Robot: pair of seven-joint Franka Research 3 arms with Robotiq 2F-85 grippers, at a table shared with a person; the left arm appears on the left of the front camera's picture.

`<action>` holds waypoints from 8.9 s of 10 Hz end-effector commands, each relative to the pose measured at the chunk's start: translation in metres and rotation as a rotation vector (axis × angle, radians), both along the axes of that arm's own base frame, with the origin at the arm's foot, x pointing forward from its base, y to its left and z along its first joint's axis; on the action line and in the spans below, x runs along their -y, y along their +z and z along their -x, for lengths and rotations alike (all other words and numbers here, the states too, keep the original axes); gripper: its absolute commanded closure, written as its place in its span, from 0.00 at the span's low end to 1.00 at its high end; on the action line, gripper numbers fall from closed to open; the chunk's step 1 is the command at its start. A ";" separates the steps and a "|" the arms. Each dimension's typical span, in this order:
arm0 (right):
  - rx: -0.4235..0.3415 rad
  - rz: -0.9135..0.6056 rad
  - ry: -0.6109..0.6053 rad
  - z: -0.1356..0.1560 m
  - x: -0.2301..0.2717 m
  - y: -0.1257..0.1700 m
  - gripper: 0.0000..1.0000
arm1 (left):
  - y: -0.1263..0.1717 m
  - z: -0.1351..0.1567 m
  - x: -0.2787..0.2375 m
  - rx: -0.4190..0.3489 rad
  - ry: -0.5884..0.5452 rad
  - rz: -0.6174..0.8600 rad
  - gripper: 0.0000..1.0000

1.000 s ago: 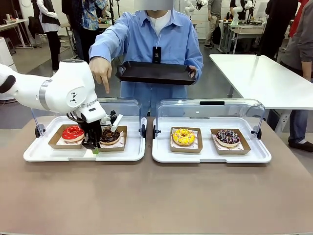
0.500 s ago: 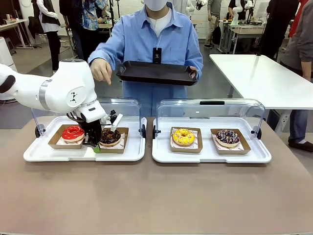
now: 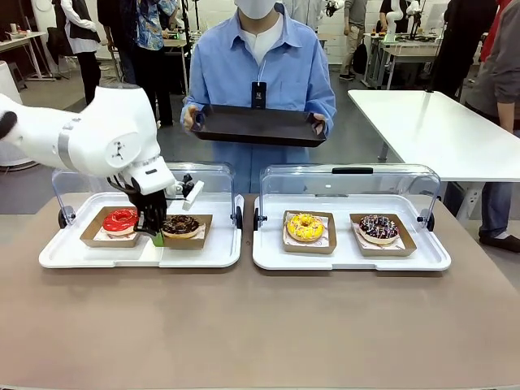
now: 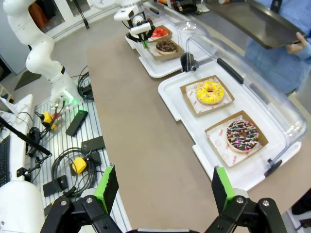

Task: Provide the desired donut to the person.
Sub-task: Pick up and lift the Paper togo box containing the Donut pointed at by the person, then place the picked Paper togo box onto the Handle tray extended by the person, then pick up and lift the Paper togo box containing the Donut pointed at by the person.

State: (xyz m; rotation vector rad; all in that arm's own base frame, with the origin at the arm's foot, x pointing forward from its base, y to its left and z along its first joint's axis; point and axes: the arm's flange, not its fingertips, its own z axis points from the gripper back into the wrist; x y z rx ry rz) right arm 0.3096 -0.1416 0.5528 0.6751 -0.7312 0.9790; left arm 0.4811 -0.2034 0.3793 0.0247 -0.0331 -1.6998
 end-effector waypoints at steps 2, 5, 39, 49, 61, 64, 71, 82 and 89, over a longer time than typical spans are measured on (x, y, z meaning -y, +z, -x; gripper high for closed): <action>0.017 -0.015 0.012 -0.002 0.001 0.000 0.00 | 0.081 0.064 0.008 0.002 0.065 -0.074 1.00; 0.017 -0.015 0.012 -0.002 0.001 0.000 0.00 | 0.144 0.120 0.020 0.039 0.070 -0.104 1.00; 0.017 -0.015 0.012 -0.002 0.001 0.000 0.00 | 0.294 0.045 0.031 0.253 0.126 0.017 0.99; 0.017 -0.015 0.012 -0.002 0.001 0.000 0.00 | 0.219 -0.089 0.024 0.179 0.077 0.047 0.99; 0.017 -0.015 0.012 -0.002 0.001 0.000 0.00 | 0.202 -0.093 0.025 0.084 0.044 0.067 0.00; 0.017 -0.015 0.012 -0.002 0.001 0.000 0.00 | 0.204 -0.094 0.024 0.079 0.047 0.061 0.09; 0.017 -0.015 0.012 -0.002 0.001 0.000 0.00 | 0.205 -0.093 0.025 0.061 0.048 0.038 0.00; 0.017 -0.015 0.012 -0.002 0.001 0.000 0.00 | 0.201 -0.088 0.025 0.063 0.065 0.050 0.00; 0.017 -0.015 0.012 -0.002 0.001 0.000 0.00 | 0.251 -0.022 -0.116 0.052 0.079 0.618 0.00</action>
